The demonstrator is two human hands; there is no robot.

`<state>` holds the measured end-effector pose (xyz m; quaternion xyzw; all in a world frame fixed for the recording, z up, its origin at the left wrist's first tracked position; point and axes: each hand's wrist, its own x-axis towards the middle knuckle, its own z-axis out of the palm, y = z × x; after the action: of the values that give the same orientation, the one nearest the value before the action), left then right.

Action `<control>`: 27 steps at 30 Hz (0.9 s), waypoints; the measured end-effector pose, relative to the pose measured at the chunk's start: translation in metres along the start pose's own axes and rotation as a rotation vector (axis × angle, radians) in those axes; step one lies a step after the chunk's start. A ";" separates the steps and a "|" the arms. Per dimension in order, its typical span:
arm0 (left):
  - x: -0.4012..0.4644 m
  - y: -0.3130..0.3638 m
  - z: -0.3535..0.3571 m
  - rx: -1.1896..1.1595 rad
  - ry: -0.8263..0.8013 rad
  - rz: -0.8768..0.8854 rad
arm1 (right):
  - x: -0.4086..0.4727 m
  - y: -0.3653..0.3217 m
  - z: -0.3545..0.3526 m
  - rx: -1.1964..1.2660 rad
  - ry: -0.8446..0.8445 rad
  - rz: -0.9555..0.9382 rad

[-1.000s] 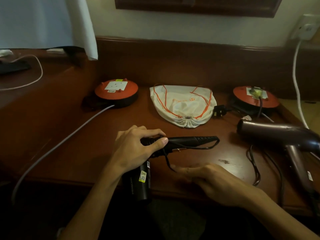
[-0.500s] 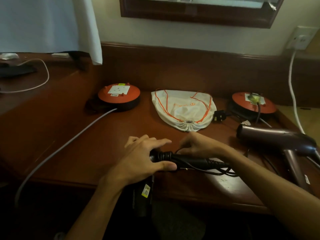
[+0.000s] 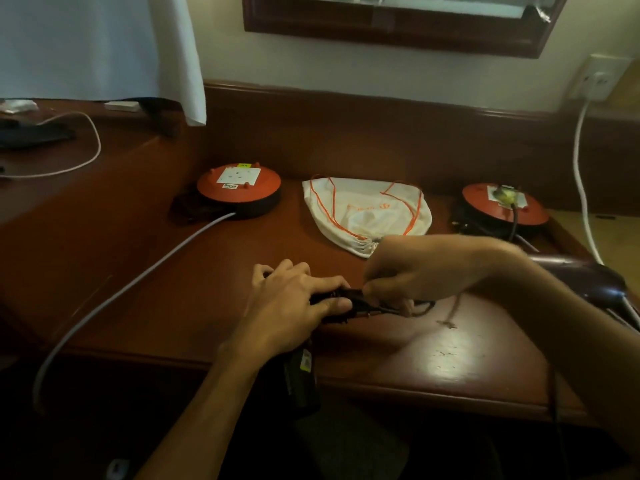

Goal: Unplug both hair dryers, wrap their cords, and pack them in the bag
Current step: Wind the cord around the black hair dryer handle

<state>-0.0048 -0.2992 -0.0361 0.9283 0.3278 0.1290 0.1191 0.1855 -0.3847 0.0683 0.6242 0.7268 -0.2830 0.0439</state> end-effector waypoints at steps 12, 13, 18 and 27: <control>-0.008 -0.037 -0.008 -0.454 0.097 -0.020 | -0.009 0.015 0.083 0.281 0.228 -0.103; -0.009 -0.036 -0.009 -0.454 0.100 -0.012 | -0.009 0.016 0.087 0.313 0.230 -0.095; -0.015 -0.023 -0.007 -0.418 0.218 -0.032 | 0.001 0.030 0.099 0.248 0.314 -0.098; -0.028 -0.020 -0.013 -0.407 0.024 0.069 | 0.043 0.059 0.081 0.242 0.285 -0.060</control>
<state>-0.0414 -0.3004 -0.0345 0.8942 0.2645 0.2076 0.2956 0.2084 -0.3810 -0.0381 0.6367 0.7047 -0.2782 -0.1434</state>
